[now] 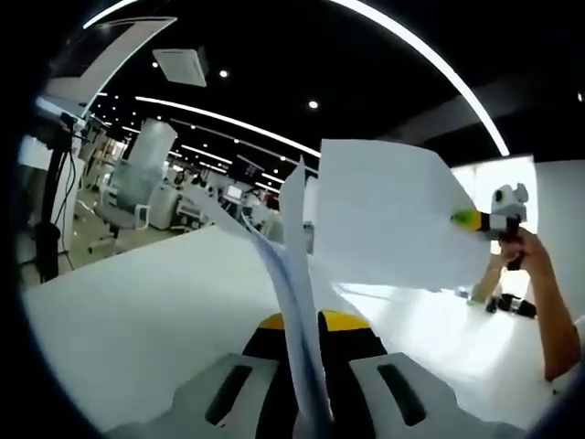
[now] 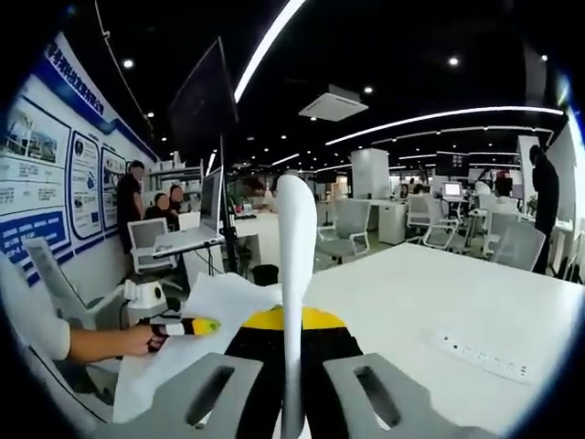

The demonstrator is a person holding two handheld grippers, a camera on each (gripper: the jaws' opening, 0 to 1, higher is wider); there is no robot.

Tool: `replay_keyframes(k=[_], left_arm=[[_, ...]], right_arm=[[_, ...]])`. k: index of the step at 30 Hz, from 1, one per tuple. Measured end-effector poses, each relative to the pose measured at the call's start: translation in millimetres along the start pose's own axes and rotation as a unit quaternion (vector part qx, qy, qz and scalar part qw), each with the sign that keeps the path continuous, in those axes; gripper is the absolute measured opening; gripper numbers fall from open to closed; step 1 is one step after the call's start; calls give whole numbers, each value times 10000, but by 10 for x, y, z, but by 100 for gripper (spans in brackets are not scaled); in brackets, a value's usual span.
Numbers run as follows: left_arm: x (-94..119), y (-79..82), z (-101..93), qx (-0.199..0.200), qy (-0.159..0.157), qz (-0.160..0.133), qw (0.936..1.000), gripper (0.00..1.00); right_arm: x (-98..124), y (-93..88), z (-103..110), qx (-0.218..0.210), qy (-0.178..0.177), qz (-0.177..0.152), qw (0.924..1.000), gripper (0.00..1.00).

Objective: Organize the stack of printing papers by aligning and flattening the scattered papers on the table

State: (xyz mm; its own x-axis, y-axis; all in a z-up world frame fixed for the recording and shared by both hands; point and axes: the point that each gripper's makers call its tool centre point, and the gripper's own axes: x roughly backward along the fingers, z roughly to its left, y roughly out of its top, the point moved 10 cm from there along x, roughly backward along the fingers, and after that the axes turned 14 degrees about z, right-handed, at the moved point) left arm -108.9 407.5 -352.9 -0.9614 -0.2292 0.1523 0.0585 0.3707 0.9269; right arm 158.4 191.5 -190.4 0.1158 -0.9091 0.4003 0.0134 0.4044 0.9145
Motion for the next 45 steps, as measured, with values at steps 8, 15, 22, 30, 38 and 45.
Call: replay_keyframes(k=[8, 15, 22, 30, 38, 45], left_arm=[[5, 1, -3, 6, 16, -25, 10000, 9], [17, -3, -11, 44, 13, -58, 10000, 9], [26, -2, -11, 74, 8, -83, 9999, 9], [33, 6, -5, 134, -29, -115, 9998, 8], [39, 15, -7, 130, -78, -143, 9998, 8], [46, 23, -2, 164, -130, -183, 9996, 8]], right_arm=[[22, 36, -30, -3, 0, -31, 10000, 0], [45, 67, 11, 57, -7, -66, 10000, 0], [97, 99, 63, 86, 1, -174, 9998, 0], [183, 110, 81, -6, 21, -366, 9993, 0], [344, 126, 43, -257, 202, -813, 9962, 0], [413, 31, 36, -721, 423, -1278, 9883, 0]])
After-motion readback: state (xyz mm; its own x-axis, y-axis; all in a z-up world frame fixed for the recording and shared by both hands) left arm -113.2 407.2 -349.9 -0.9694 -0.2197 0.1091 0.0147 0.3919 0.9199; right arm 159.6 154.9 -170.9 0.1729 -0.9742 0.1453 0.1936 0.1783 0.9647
